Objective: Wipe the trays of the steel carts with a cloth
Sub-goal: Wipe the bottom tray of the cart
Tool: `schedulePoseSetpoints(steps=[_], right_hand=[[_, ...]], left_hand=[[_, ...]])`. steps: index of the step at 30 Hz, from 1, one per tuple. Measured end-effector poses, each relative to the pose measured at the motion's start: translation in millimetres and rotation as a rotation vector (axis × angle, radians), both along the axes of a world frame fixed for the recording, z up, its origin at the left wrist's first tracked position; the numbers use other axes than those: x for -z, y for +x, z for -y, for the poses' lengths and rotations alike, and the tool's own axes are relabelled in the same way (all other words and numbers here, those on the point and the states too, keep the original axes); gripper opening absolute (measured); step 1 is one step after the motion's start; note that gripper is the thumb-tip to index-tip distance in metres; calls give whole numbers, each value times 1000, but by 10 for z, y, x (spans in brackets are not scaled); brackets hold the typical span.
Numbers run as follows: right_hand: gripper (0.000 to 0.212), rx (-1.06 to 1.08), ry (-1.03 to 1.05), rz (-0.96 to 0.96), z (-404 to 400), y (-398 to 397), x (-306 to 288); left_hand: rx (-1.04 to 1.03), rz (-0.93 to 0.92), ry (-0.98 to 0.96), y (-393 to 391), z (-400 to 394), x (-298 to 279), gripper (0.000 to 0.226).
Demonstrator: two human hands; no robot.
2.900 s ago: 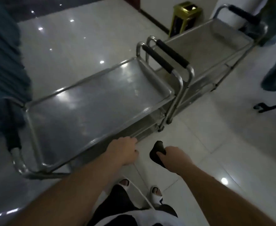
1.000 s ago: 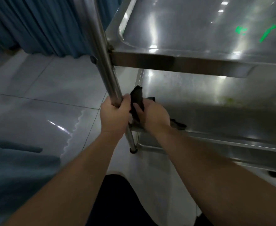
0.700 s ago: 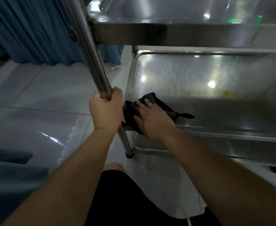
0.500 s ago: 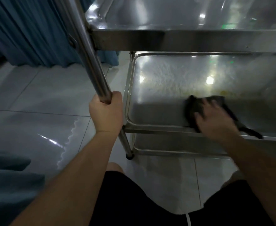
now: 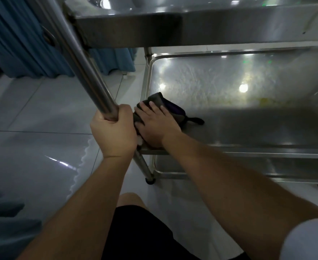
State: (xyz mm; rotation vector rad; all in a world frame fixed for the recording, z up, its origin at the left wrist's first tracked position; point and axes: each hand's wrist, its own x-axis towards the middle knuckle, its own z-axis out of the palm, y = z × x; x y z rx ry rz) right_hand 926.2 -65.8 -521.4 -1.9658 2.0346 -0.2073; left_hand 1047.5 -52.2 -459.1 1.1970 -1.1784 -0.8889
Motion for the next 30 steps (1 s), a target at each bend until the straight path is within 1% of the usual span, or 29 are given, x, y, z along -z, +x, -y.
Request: schedulePoseSetpoints(steps=[2, 4, 6, 8, 10, 12, 13, 15, 16, 18, 22, 24, 27, 30], right_hand=[[60, -29, -38, -31, -35, -267, 25], [58, 22, -71, -79, -92, -692, 17], [49, 143, -116, -124, -208, -1275, -9], [39, 334, -144, -161, -413, -1939, -12], [43, 587, -111, -151, -680, -2546, 26], [55, 844, -50, -119, -877, -2890, 41], [61, 931, -16, -94, -886, -2936, 35], [68, 1004, 10, -58, -728, -2845, 19], [69, 994, 9, -56, -594, -2736, 8], [68, 879, -3, -60, -247, -2433, 5], [66, 475, 0, -43, 544, -1576, -31], [65, 263, -23, -36, 781, -1123, -23], [63, 61, -69, -27, 780, -657, -17], [61, -119, -96, -44, 441, -379, -15]], left_hand=[[24, 10, -16, 0, -7, 24, 27], [26, 6, -37, 10, -17, 42, 32], [22, -14, -51, 0, -24, 52, 30], [3, -28, -63, -17, -22, 44, 29], [-10, -32, -87, -30, -16, 52, 30], [-13, -37, -99, -41, -25, 62, 31], [-20, -41, -100, -39, -27, 64, 34], [-39, -41, -98, -36, -24, 70, 38], [-46, -38, -94, -35, -23, 72, 39], [-46, -39, -101, -33, -22, 69, 39], [-32, -35, -116, -42, -26, 55, 36], [-30, -33, -115, -44, -22, 48, 35], [-39, -28, -103, -44, -1, 26, 33], [-46, -27, -78, -35, 5, 1, 24]])
